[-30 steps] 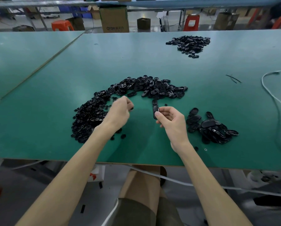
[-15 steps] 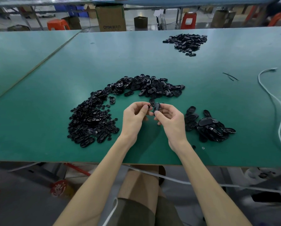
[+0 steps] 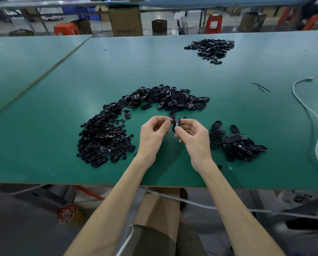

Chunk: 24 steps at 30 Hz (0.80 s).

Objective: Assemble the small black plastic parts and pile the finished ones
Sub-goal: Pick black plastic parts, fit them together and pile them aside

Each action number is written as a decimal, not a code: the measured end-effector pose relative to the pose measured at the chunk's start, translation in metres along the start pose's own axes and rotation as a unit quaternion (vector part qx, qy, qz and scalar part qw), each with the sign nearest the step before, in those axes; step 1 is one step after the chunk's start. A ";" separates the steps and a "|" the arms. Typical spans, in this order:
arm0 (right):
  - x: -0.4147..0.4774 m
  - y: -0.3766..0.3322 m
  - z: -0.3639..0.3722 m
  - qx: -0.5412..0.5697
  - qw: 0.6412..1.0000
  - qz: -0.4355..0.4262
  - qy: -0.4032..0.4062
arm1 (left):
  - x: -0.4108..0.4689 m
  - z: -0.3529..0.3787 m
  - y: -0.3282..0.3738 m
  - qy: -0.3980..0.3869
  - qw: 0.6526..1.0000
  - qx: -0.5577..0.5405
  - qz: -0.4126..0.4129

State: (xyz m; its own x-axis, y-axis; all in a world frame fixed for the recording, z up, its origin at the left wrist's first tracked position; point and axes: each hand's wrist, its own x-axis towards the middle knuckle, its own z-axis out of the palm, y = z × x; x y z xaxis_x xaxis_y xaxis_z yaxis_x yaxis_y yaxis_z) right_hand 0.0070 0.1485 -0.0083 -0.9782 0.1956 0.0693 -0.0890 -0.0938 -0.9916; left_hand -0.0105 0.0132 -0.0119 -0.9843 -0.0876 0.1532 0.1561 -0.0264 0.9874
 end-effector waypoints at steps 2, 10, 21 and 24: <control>0.000 0.000 0.000 -0.002 1.000 0.000 -0.001 | 0.000 0.000 -0.001 -0.002 1.000 0.003 0.003; -0.001 -0.001 0.000 -0.003 1.000 -0.002 -0.006 | 0.001 0.000 -0.003 -0.017 1.000 0.003 0.008; -0.002 -0.005 0.000 0.001 1.000 -0.007 -0.011 | 0.001 0.000 -0.001 -0.039 0.999 0.000 0.018; -0.003 -0.006 0.000 0.000 1.000 -0.008 -0.014 | 0.001 0.000 -0.001 -0.035 0.999 0.008 0.018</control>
State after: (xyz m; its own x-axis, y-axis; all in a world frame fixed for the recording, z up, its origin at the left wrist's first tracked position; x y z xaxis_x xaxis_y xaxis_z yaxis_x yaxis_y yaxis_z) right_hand 0.0100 0.1487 -0.0028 -0.9815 0.1698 0.0880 -0.1045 -0.0910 -0.9903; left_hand -0.0114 0.0134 -0.0128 -0.9815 -0.0192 0.1903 0.1905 -0.0087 0.9817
